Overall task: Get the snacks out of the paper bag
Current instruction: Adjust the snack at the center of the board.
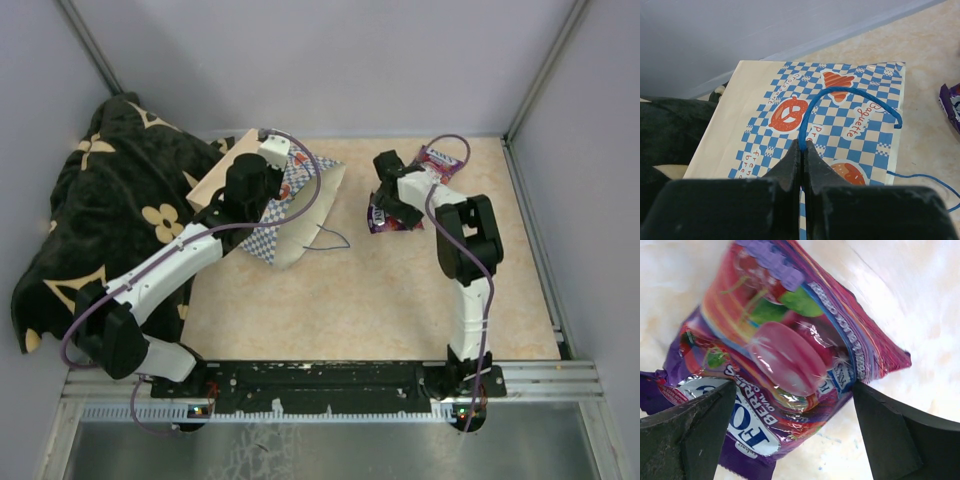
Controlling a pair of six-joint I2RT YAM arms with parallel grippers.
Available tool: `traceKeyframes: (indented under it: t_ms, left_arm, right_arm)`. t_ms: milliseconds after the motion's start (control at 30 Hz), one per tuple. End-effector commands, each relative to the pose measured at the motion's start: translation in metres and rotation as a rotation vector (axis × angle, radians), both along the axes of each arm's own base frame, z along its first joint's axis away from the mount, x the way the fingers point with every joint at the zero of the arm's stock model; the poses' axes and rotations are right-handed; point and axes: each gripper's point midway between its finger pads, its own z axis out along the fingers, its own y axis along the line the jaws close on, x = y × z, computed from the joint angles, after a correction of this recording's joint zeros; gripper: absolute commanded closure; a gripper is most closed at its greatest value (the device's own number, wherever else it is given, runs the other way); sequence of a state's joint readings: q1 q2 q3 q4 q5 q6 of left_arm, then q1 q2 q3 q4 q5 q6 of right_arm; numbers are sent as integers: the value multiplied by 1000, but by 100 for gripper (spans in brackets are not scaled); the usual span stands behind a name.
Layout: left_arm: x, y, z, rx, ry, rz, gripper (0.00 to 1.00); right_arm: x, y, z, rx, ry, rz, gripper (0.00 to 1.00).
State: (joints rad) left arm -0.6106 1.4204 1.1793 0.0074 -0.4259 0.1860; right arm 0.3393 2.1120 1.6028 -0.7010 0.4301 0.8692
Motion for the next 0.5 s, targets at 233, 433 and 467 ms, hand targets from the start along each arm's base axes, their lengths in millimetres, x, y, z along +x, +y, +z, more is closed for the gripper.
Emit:
traceKeyframes:
  t_ms: [233, 433, 467]
  left_arm:
    - [-1, 7, 9, -18, -12, 11, 100]
    - [-4, 6, 10, -29, -13, 2, 100]
    - [-4, 4, 11, -32, -12, -5, 100]
  right_arm:
    - [-17, 9, 55, 135, -91, -268, 1]
    - [3, -12, 116, -227, -124, 372, 1]
    - [-3, 0, 109, -215, -107, 573, 1]
